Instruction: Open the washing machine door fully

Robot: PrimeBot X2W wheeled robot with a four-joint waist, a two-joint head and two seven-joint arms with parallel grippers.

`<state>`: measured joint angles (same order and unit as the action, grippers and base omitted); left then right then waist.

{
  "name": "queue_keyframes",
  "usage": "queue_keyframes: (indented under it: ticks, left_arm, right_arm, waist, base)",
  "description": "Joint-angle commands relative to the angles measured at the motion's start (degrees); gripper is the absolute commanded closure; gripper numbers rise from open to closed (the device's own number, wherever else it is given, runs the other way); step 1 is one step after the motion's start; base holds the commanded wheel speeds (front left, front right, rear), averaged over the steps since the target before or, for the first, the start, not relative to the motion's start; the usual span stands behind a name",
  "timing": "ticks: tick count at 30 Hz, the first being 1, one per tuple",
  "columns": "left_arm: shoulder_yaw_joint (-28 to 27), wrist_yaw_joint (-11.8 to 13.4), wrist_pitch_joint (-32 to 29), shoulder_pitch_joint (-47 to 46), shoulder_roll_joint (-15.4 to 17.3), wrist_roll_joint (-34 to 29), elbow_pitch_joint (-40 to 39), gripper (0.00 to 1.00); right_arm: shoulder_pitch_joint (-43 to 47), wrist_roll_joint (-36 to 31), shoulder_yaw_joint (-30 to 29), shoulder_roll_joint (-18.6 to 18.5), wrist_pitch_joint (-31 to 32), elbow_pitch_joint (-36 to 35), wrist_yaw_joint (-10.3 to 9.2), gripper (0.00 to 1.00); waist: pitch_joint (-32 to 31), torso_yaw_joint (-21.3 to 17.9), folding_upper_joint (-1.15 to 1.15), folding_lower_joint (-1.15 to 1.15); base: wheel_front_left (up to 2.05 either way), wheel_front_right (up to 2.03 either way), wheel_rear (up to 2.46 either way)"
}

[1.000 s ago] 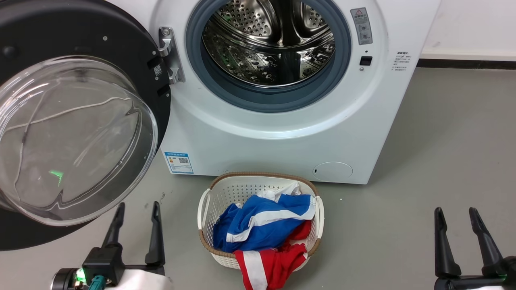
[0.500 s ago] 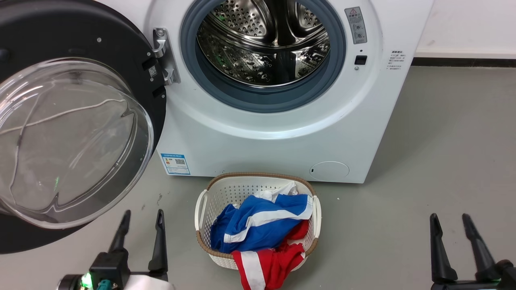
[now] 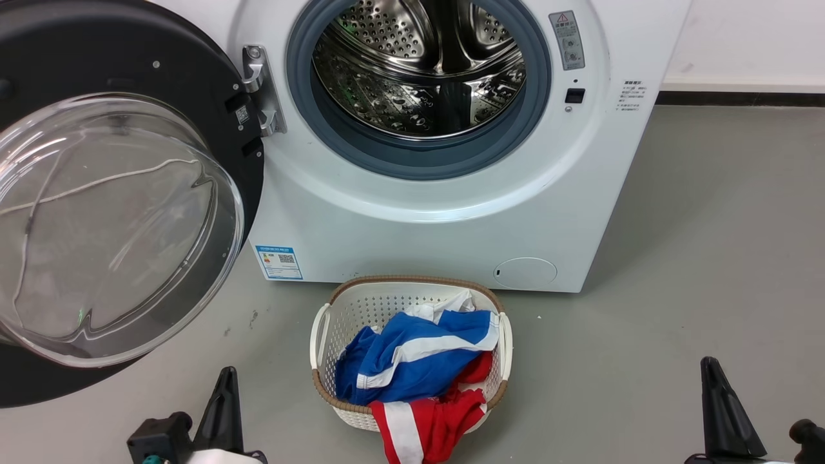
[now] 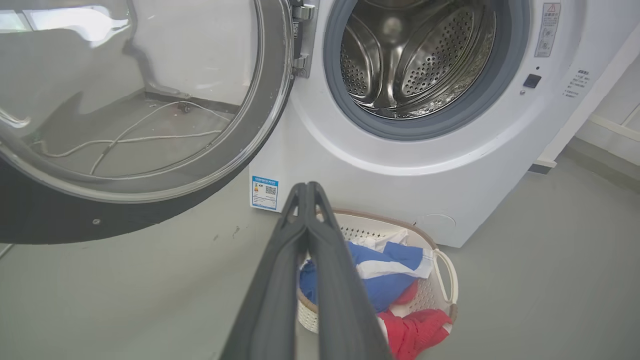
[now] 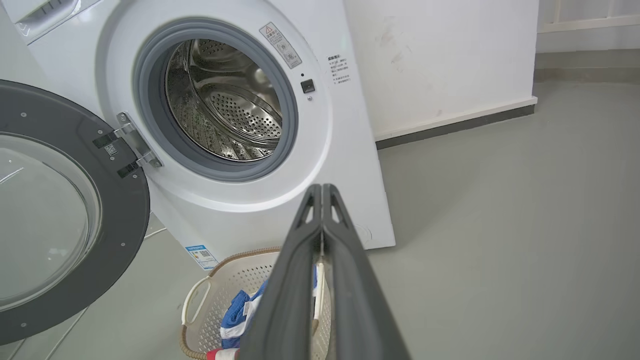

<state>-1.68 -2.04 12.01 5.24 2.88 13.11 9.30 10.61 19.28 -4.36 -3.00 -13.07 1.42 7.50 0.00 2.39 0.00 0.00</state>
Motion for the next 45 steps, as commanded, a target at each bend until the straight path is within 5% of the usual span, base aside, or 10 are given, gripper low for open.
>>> queue_keyframes:
  ticks: [1, 45]
  left_arm:
    - [-0.3, -0.2, -0.3, -1.7, 0.2, 1.8, -0.7, 1.00]
    - [-2.6, -3.0, -9.7, -6.9, 0.1, 41.6, 1.9, 1.00]
  right_arm:
    - [-1.6, 1.8, 0.1, -0.5, 0.2, -0.5, 0.00, 1.00]
    - [-9.6, 40.1, 0.9, -1.7, 8.6, 6.1, 0.00, 1.00]
  waist:
    - [0.0, 0.0, 0.00, 0.00]
    - [0.1, -0.9, 0.00, 0.00]
  base:
    - [0.00, 0.00, 0.00]
    - [0.00, 0.00, 0.00]
